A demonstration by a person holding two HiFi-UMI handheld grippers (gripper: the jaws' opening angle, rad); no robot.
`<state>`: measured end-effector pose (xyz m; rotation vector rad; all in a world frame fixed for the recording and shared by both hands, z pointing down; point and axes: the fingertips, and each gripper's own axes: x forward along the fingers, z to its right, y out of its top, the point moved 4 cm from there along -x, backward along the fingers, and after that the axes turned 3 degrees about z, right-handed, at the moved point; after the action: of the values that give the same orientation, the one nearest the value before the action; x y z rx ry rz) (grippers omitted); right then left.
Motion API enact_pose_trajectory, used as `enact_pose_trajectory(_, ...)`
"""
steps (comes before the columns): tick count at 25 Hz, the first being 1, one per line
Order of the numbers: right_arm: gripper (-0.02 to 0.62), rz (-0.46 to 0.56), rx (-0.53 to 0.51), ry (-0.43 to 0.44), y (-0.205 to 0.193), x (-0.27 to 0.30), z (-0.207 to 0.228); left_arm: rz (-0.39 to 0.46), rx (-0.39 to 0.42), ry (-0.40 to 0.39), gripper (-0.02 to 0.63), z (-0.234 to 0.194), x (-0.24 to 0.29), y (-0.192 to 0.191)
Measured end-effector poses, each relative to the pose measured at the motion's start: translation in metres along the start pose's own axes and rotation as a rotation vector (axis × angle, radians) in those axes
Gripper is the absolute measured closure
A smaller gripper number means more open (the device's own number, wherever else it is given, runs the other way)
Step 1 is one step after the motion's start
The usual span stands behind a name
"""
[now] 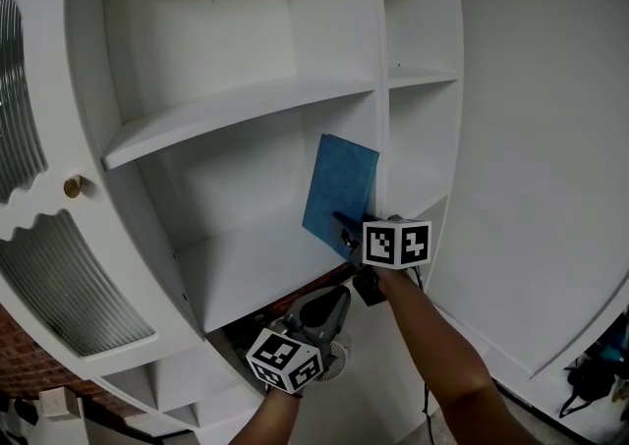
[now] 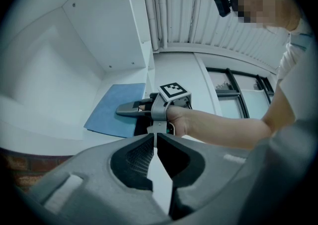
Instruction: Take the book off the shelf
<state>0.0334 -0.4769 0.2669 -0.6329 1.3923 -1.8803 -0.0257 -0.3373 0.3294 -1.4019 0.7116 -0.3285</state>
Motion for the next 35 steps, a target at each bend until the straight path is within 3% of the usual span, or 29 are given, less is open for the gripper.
enact_pose_trajectory(5,0.534,0.006,0.030,0.019,0.000,0.000,-0.001,-0.003,0.002,0.003,0.595,-0.001,-0.002,-0.001)
enact_pose_trajectory(35,0.543,0.050,0.016,0.077,-0.005,-0.025,-0.015,-0.017,0.010,0.018,0.595,0.010,-0.010,0.003)
